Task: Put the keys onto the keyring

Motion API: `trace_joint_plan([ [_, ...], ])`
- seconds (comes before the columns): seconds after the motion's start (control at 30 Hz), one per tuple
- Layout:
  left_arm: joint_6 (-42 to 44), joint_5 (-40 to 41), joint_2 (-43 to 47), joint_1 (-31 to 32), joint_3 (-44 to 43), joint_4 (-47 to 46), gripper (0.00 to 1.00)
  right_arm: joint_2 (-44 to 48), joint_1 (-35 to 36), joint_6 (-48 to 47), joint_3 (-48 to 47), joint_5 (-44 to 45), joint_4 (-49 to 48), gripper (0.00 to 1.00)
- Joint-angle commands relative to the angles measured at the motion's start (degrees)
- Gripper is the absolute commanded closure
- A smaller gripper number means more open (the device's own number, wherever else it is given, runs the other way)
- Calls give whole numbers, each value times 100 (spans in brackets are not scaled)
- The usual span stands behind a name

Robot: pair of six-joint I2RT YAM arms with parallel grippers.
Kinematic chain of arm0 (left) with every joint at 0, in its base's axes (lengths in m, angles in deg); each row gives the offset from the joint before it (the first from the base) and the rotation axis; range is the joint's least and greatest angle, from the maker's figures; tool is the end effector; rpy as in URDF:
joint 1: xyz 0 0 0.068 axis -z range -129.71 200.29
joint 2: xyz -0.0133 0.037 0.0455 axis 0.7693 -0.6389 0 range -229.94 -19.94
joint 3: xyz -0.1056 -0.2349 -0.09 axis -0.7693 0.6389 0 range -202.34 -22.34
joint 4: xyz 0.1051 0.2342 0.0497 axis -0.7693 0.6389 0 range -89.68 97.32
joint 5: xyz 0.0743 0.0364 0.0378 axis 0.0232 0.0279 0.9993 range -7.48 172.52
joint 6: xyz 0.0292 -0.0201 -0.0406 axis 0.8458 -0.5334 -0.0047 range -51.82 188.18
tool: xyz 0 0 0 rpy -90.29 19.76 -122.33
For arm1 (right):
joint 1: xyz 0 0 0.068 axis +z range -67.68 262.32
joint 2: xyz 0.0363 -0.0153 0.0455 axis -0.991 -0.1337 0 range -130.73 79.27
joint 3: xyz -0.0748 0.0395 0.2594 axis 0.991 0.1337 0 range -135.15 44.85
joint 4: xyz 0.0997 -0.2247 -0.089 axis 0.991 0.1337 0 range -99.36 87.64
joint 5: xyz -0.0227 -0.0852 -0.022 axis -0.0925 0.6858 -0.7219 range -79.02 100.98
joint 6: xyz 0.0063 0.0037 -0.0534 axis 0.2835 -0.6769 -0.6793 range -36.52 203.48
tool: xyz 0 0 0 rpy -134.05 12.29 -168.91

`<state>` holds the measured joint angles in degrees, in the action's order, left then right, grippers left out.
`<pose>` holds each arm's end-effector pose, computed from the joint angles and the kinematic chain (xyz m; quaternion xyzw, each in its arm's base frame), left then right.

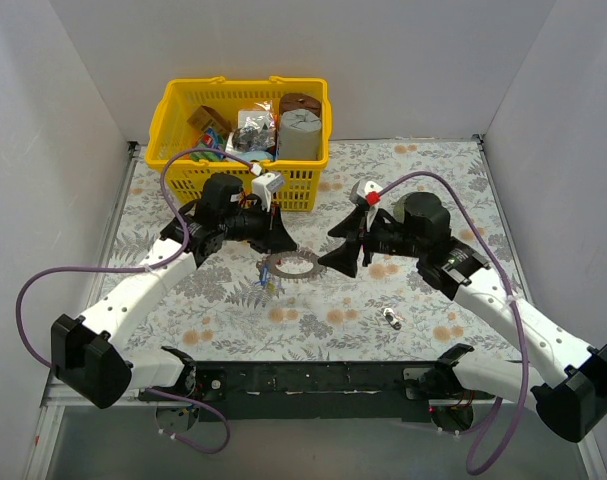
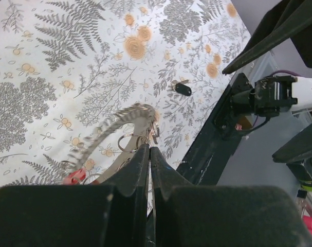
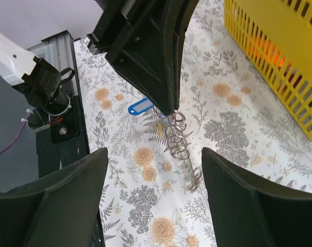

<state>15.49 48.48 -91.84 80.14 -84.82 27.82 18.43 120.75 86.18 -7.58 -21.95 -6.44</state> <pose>0.2263 -0.1529 0.3214 -0.0412 0.8644 -0.4786 0.1484 0.1794 0.1670 0.3471 -0.3986 0.6509 0.4188 0.4921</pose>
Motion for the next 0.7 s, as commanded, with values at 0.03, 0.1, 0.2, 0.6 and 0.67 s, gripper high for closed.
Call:
trace_joint_plan([
  [0.03, 601, -858, 194, 21, -493, 369, 100, 178, -205, -235, -163, -767, -467, 19],
  [0.1, 706, -1321, 176, 21, -616, 413, 100, 151, -214, -174, -172, -977, -555, 20],
  [0.2, 838, -1893, 132, 30, -791, 536, 100, 116, -222, -121, -224, -1119, -696, 20],
  [0.6, 664, -2616, 106, 39, -1074, 484, 100, 20, -222, 134, -304, -1022, -1003, 21],
  [0.67, 619, -2625, 132, 39, -1065, 422, 100, -33, -222, 231, -277, -1128, -1126, 22],
])
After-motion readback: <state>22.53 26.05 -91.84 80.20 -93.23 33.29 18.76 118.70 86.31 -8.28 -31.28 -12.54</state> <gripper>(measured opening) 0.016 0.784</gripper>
